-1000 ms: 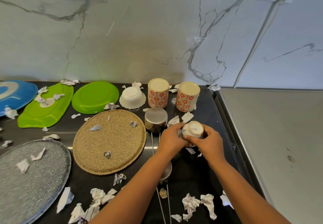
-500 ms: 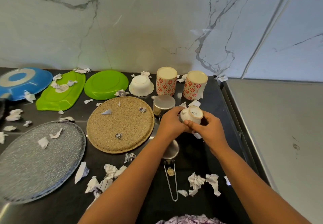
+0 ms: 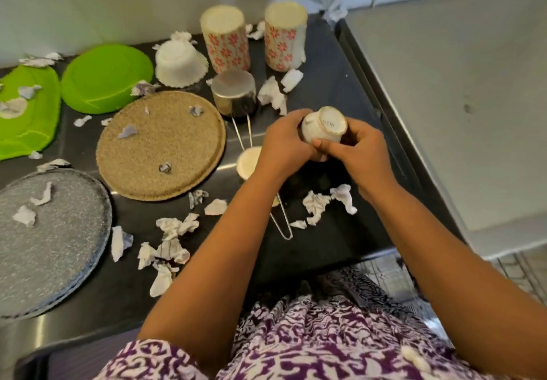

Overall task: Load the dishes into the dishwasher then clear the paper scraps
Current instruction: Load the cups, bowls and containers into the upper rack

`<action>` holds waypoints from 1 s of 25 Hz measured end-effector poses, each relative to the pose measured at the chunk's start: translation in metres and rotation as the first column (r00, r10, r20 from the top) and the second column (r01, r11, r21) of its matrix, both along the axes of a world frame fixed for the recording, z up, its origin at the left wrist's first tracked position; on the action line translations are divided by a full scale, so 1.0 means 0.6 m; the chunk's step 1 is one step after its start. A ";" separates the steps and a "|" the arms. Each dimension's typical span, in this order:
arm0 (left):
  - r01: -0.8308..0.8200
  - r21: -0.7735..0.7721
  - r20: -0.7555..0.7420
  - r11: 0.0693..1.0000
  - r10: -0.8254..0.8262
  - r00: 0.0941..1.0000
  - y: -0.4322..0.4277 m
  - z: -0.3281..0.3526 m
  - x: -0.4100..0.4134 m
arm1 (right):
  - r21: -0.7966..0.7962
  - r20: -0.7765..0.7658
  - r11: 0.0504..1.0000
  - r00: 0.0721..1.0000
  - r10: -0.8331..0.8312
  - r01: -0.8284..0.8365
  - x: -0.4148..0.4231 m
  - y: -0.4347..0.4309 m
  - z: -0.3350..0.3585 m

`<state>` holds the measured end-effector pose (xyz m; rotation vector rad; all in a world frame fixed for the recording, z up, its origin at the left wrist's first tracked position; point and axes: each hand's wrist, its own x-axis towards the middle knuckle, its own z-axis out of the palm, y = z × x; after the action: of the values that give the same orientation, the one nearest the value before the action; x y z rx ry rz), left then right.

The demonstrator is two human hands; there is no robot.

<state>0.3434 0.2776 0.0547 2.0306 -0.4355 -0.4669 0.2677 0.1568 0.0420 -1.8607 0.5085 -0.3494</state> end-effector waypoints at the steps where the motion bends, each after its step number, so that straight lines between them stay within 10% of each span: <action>1: 0.031 0.000 0.005 1.000 -0.031 1.000 -0.011 -0.003 -0.007 | 0.014 0.001 0.999 0.999 -0.037 0.037 -0.015 -0.006 0.001; 14: 0.427 0.005 0.069 0.904 -0.426 0.902 -0.169 -0.013 -0.236 | 0.028 -0.092 0.890 0.888 -0.451 0.455 -0.296 -0.105 0.006; 25: 0.757 0.086 -0.047 0.648 -0.756 0.653 -0.302 -0.076 -0.515 | 0.069 -0.231 0.629 0.626 -0.745 0.774 -0.611 -0.153 -0.051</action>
<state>0.0345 0.0961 0.0092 1.8550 -1.3110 -1.0189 -0.0988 0.0648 0.0112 -1.4261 1.4367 -0.6821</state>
